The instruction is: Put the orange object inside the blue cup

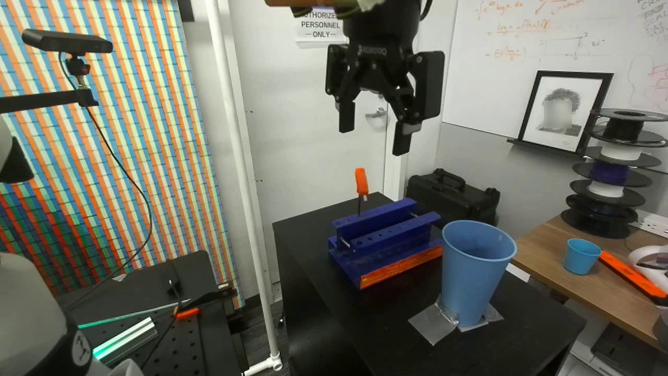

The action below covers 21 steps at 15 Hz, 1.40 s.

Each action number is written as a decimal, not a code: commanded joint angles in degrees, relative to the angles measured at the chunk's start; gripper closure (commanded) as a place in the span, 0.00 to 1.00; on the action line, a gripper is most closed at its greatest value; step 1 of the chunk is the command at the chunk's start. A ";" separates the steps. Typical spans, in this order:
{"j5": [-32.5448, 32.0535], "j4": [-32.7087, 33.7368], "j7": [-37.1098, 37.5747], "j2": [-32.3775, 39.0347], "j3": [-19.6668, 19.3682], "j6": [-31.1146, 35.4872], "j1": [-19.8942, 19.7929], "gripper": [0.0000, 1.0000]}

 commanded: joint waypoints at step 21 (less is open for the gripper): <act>4.56 9.82 -49.76 23.26 7.65 6.91 5.09 0.00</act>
